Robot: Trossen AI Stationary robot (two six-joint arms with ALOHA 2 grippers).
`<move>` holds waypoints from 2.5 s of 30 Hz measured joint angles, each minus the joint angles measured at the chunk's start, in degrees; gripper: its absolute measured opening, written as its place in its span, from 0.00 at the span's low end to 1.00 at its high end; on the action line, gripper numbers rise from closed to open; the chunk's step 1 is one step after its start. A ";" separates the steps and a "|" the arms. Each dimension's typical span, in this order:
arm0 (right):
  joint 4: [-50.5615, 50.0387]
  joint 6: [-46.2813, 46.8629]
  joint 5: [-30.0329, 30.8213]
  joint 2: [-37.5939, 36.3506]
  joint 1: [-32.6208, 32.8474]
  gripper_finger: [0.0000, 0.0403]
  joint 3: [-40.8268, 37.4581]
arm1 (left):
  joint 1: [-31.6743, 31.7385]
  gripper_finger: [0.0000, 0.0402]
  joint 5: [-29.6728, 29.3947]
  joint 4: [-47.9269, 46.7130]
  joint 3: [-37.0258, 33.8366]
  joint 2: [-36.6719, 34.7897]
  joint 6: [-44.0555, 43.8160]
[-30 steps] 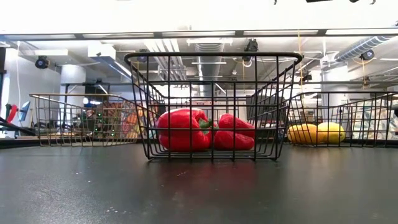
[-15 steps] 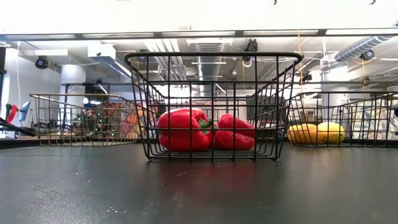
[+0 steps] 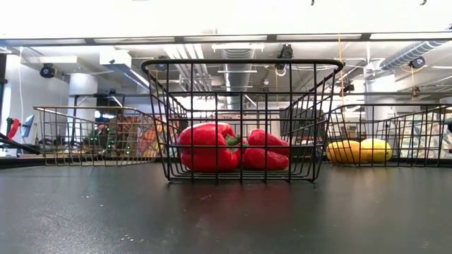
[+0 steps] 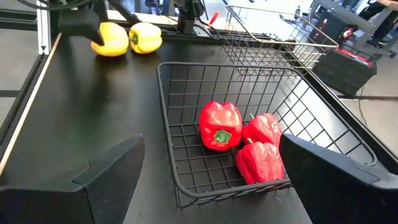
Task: Sort produce into baskets
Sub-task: Put the bottom yellow bell pepper into the left wire basket
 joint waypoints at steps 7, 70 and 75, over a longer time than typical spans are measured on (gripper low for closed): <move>0.10 0.47 -0.02 0.00 0.00 0.90 -0.02 | 0.25 0.87 -0.20 3.97 -3.73 0.23 0.01; 0.10 1.02 -3.70 -0.02 0.00 0.90 -0.09 | 22.71 0.87 -20.21 0.66 -16.98 -5.85 11.49; 0.08 0.98 -3.74 -0.02 0.00 0.90 -0.09 | 23.98 0.87 -22.34 1.69 -19.15 -10.55 13.41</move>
